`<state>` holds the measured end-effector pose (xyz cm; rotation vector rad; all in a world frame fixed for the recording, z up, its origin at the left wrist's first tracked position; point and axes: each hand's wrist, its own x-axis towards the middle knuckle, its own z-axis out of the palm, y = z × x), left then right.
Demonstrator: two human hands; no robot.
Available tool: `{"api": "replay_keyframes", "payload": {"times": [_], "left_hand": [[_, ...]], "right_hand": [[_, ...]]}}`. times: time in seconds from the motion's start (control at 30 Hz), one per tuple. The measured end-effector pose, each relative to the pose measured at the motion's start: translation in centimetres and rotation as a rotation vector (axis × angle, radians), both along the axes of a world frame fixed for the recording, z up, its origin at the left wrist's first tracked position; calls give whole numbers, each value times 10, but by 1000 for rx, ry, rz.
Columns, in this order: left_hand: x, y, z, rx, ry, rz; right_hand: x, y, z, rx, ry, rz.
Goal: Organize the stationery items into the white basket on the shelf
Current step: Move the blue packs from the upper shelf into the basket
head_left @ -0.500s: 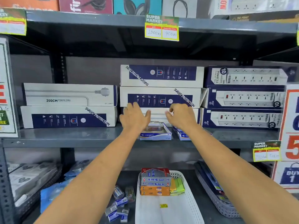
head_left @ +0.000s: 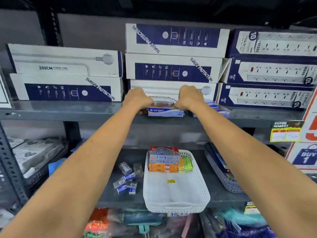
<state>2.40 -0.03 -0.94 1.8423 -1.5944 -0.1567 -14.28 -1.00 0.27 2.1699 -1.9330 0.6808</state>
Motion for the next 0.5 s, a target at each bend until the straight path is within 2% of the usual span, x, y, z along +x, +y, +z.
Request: {"api": "replay_keyframes", "payload": {"times": [0.17,0.37,0.5], "left_hand": [[5,14,3,-49,88,-4],[7,58,9,-122,-65,110],[10,97,7,-140,-8,89]], "right_hand": [[1,12,4,24,-107,15],[-1,47,10,14,-250,47],[-7,83,11,25,-295,80]]}}
